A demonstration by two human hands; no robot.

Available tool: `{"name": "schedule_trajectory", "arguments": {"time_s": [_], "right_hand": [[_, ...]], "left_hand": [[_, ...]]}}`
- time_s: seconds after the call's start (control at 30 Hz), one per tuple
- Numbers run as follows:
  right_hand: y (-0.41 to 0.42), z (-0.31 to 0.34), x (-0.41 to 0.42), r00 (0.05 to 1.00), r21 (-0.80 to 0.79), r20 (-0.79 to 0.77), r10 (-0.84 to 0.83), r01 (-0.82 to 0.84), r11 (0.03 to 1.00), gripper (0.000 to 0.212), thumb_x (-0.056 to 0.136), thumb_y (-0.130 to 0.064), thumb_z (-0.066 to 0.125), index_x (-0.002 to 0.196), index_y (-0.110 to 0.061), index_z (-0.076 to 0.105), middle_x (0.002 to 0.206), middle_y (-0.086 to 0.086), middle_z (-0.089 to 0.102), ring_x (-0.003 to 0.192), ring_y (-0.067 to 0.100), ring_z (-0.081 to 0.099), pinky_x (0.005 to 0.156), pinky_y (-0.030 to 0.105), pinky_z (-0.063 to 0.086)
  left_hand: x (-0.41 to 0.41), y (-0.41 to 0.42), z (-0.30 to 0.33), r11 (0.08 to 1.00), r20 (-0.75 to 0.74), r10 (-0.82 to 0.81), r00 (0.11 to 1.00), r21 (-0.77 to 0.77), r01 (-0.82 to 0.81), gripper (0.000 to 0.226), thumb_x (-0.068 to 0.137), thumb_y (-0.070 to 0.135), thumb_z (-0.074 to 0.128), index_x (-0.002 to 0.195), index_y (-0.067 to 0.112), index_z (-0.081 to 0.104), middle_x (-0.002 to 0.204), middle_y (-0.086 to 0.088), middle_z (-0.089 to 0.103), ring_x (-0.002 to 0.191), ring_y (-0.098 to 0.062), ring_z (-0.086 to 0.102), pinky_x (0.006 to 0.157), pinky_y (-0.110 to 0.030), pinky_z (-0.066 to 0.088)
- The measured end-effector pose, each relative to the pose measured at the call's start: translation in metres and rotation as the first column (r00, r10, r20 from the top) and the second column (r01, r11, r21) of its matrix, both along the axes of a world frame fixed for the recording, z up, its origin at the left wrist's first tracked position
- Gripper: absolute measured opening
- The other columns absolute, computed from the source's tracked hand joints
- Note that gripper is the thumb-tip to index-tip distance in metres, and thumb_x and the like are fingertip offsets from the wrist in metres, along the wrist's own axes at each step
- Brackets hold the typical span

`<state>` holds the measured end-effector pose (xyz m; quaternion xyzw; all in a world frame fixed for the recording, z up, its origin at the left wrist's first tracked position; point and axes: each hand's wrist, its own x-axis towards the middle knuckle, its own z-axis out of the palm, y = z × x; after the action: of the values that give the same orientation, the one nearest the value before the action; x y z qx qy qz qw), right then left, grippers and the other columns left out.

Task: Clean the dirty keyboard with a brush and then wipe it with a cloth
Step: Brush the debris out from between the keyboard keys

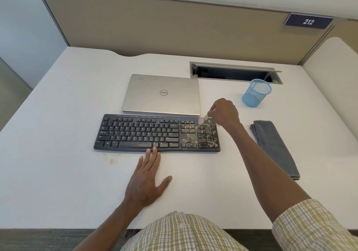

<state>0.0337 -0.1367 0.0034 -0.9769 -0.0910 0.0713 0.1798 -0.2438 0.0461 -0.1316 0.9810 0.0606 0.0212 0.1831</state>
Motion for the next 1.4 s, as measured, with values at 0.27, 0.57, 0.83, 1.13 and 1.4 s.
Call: {"name": "schedule_trajectory", "arguments": {"time_s": [0.27, 0.57, 0.83, 1.13, 1.4], "right_hand": [[-0.038, 0.008, 0.016, 0.995, -0.183, 0.093, -0.024, 0.041, 0.982, 0.022, 0.079, -0.021, 0.075, 0.093, -0.005, 0.070, 0.087, 0.012, 0.071, 0.079, 0.029, 0.067, 0.062, 0.032, 0.049], [-0.015, 0.021, 0.005, 0.970, 0.036, 0.103, 0.220, -0.225, 0.974, 0.009, 0.089, -0.024, 0.062, 0.090, -0.020, 0.069, 0.082, -0.005, 0.069, 0.077, 0.015, 0.060, 0.066, 0.029, 0.041], [0.025, 0.015, -0.018, 0.846, 0.055, 0.093, 0.526, -0.531, 0.845, 0.012, 0.094, -0.020, 0.059, 0.098, -0.023, 0.070, 0.086, -0.004, 0.071, 0.063, 0.007, 0.055, 0.061, 0.024, 0.039], [0.025, 0.011, -0.018, 0.807, -0.097, 0.097, 0.583, -0.575, 0.812, 0.022, 0.094, -0.012, 0.055, 0.095, -0.019, 0.077, 0.078, 0.000, 0.071, 0.070, 0.020, 0.064, 0.061, 0.027, 0.046], [0.005, 0.017, -0.007, 0.860, -0.257, 0.084, 0.504, -0.470, 0.845, 0.024, 0.087, -0.006, 0.059, 0.094, -0.020, 0.077, 0.097, -0.001, 0.073, 0.082, 0.016, 0.061, 0.068, 0.027, 0.046]], "left_hand": [[0.000, 0.000, 0.000, 1.000, -0.003, 0.005, 1.000, -0.005, -0.005, 0.089, 0.096, 0.073, 0.028, 0.161, 0.017, 0.005, 0.170, 0.004, -0.008, 0.155, -0.012, -0.013, 0.127, -0.037, 0.006], [-0.001, 0.000, 0.000, 1.000, 0.000, 0.009, 1.000, -0.003, -0.009, 0.089, 0.096, 0.073, 0.029, 0.162, 0.016, 0.009, 0.170, 0.002, -0.004, 0.156, -0.014, -0.010, 0.126, -0.038, 0.007], [0.000, -0.001, 0.001, 1.000, -0.006, 0.010, 1.000, 0.005, -0.010, 0.089, 0.096, 0.074, 0.027, 0.162, 0.016, 0.008, 0.170, 0.001, -0.004, 0.156, -0.015, -0.009, 0.126, -0.038, 0.006], [0.000, -0.001, 0.001, 1.000, 0.005, 0.012, 1.000, 0.005, -0.012, 0.089, 0.096, 0.075, 0.023, 0.162, 0.017, 0.008, 0.170, 0.001, -0.003, 0.156, -0.013, -0.011, 0.126, -0.037, 0.006], [-0.001, 0.000, 0.000, 1.000, 0.002, 0.011, 1.000, 0.000, -0.011, 0.088, 0.097, 0.073, 0.028, 0.162, 0.017, 0.008, 0.170, 0.002, -0.004, 0.156, -0.012, -0.012, 0.127, -0.037, 0.007]]}}
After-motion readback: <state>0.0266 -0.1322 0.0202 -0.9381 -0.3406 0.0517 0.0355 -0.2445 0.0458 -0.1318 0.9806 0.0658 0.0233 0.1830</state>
